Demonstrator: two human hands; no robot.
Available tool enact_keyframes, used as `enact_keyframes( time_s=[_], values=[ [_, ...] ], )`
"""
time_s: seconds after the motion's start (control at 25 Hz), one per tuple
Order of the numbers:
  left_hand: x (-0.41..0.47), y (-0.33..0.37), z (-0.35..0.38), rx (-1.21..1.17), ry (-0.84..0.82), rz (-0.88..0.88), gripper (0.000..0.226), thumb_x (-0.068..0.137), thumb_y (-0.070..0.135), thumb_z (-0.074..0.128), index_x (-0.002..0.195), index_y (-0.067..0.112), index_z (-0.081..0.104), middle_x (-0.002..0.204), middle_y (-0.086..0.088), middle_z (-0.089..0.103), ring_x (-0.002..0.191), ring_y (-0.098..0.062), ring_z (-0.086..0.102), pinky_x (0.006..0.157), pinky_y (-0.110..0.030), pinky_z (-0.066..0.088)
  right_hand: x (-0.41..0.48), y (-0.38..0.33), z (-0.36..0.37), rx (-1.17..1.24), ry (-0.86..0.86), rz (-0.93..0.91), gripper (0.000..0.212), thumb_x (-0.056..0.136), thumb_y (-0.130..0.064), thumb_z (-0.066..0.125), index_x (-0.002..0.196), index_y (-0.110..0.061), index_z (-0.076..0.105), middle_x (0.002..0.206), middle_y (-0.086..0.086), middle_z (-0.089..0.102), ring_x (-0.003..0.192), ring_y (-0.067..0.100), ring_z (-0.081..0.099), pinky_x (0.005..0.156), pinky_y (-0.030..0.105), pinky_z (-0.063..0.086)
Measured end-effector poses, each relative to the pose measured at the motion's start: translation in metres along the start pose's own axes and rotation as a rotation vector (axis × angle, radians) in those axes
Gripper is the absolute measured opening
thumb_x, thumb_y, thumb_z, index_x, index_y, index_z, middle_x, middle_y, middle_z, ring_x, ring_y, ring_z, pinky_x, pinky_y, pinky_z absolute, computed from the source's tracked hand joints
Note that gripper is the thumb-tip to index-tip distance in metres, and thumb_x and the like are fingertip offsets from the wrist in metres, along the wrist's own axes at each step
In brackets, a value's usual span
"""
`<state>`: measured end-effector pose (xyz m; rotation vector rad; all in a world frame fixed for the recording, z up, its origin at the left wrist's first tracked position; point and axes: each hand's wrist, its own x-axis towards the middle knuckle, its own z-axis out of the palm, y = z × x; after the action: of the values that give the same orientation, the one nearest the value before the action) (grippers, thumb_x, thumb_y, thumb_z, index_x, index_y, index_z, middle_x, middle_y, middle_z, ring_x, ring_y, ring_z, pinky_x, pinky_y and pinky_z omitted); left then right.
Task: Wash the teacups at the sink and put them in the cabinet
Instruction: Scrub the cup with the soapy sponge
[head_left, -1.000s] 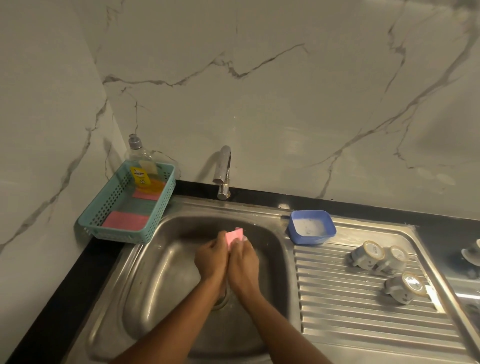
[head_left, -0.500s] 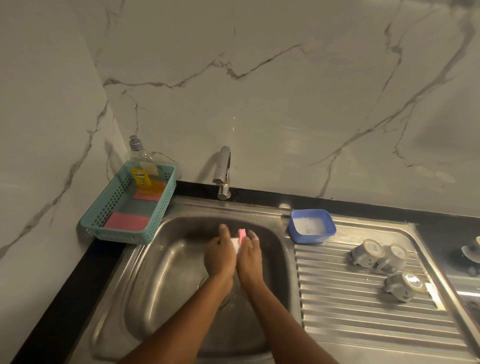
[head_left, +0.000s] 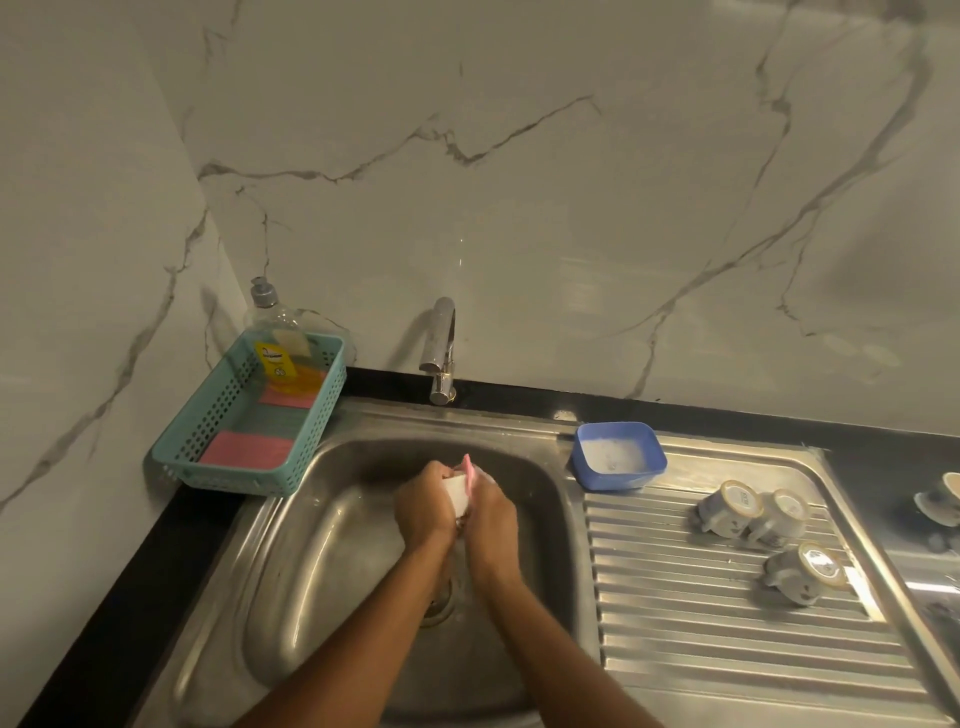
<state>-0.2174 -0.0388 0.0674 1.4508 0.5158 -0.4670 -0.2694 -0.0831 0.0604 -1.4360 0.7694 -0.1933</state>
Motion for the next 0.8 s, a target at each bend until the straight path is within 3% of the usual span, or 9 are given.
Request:
enact_keyframes(
  time_s=[0.08,0.24,0.28,0.4,0.44,0.52,0.6,0.72,0.8],
  values=[
    [0.006,0.005,-0.004,0.034,0.066,0.034,0.029,0.091,0.022,0.053,0.068,0.011,0.065,0.076,-0.010,0.068,0.071,-0.024,0.062,0.064,-0.032,0.047,-0.020,0.017,0.014,-0.042,0.045,-0.201,0.032,0.106,-0.021,0.041,0.128,-0.025,0.064,0.123,-0.013,0.065,0.112,0.004,0.060,0.095,0.021,0.049],
    [-0.003,-0.013,-0.006,0.003,-0.071,-0.029,0.022,0.080,0.024,0.058,0.073,0.008,0.072,0.074,-0.013,0.070,0.070,-0.030,0.066,0.064,-0.037,0.051,0.021,0.004,-0.004,-0.043,-0.045,0.162,0.032,0.102,-0.019,0.040,0.086,-0.015,0.068,0.081,0.006,0.072,0.073,0.016,0.065,0.057,0.022,0.048],
    [-0.004,-0.012,-0.005,-0.004,-0.075,-0.018,0.022,0.083,0.020,0.059,0.075,0.006,0.073,0.075,-0.012,0.070,0.069,-0.029,0.067,0.063,-0.036,0.052,0.020,0.000,-0.003,-0.031,-0.047,0.166,0.032,0.104,-0.021,0.040,0.090,-0.017,0.069,0.084,0.003,0.073,0.078,0.016,0.067,0.061,0.023,0.050],
    [0.004,0.005,-0.006,0.049,0.017,0.118,0.026,0.096,0.014,0.052,0.076,0.002,0.063,0.079,-0.006,0.067,0.066,-0.021,0.061,0.063,-0.028,0.051,-0.016,0.013,0.010,-0.124,-0.043,-0.157,0.035,0.109,-0.028,0.037,0.138,-0.027,0.057,0.134,-0.013,0.058,0.125,0.004,0.053,0.102,0.022,0.045],
    [0.003,0.008,-0.006,0.060,0.031,0.121,0.027,0.097,0.012,0.051,0.074,0.002,0.061,0.077,-0.007,0.065,0.064,-0.020,0.058,0.060,-0.026,0.047,-0.016,0.020,0.013,-0.102,-0.026,-0.185,0.038,0.110,-0.029,0.036,0.144,-0.025,0.052,0.137,-0.012,0.055,0.126,0.003,0.051,0.103,0.019,0.044],
    [0.000,0.002,-0.007,0.017,-0.042,0.051,0.026,0.090,0.014,0.055,0.070,0.003,0.068,0.073,-0.012,0.067,0.065,-0.025,0.061,0.059,-0.030,0.046,0.005,0.019,0.006,0.074,0.005,0.064,0.036,0.108,-0.027,0.038,0.126,-0.012,0.065,0.110,0.002,0.071,0.097,0.011,0.067,0.074,0.019,0.054],
    [-0.003,-0.006,-0.008,-0.060,-0.188,-0.021,0.024,0.080,0.024,0.059,0.079,0.005,0.074,0.077,-0.016,0.070,0.070,-0.030,0.067,0.061,-0.034,0.050,0.023,0.010,-0.008,0.314,-0.088,0.346,0.035,0.100,-0.027,0.046,0.111,-0.003,0.070,0.089,0.014,0.074,0.078,0.023,0.070,0.060,0.029,0.054],
    [0.011,-0.005,-0.008,-0.080,-0.244,-0.008,0.045,0.084,0.048,0.057,0.096,0.008,0.073,0.097,-0.018,0.073,0.087,-0.034,0.070,0.071,-0.039,0.055,0.009,0.003,-0.008,0.394,-0.092,0.292,0.043,0.104,-0.037,0.043,0.111,-0.006,0.071,0.096,0.016,0.076,0.082,0.025,0.072,0.069,0.036,0.055],
    [0.015,0.002,-0.002,-0.014,-0.093,0.077,0.051,0.102,0.053,0.038,0.099,0.010,0.066,0.104,-0.017,0.070,0.091,-0.032,0.068,0.074,-0.038,0.055,-0.001,0.010,0.000,0.375,0.003,0.183,0.046,0.108,-0.041,0.035,0.114,-0.011,0.070,0.101,0.014,0.076,0.089,0.023,0.073,0.073,0.033,0.056]
  ],
)
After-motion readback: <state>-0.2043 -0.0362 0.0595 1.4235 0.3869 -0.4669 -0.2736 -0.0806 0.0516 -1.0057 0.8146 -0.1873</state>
